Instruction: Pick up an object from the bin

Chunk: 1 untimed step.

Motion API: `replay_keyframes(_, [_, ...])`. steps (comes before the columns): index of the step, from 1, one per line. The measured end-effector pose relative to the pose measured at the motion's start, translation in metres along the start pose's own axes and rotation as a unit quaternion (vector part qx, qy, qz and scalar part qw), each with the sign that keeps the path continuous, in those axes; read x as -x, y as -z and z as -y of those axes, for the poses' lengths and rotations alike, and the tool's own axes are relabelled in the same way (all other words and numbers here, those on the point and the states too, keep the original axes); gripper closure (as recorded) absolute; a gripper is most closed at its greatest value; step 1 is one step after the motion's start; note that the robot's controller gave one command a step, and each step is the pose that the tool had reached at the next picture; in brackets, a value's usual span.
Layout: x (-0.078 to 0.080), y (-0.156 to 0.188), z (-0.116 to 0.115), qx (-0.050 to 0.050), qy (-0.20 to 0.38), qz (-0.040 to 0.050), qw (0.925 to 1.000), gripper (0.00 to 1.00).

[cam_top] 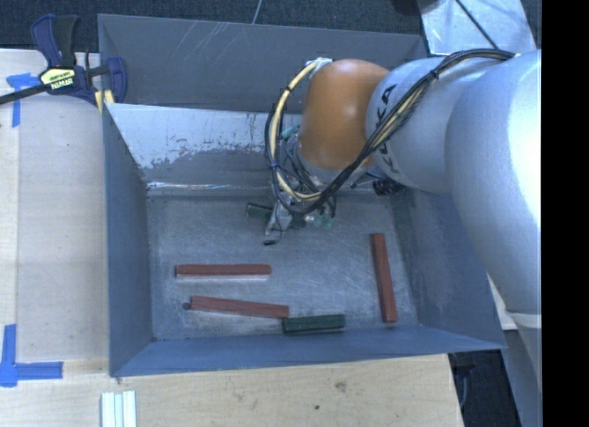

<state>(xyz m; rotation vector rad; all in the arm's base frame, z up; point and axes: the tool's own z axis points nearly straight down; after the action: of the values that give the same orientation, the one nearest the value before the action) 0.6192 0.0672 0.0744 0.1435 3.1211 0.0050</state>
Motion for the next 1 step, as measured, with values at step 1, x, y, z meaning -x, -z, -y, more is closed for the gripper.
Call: replay_keyframes(1, [0.0000, 0.0000, 0.0000, 0.000, 0.000, -0.0001, 1.0000, 1.00])
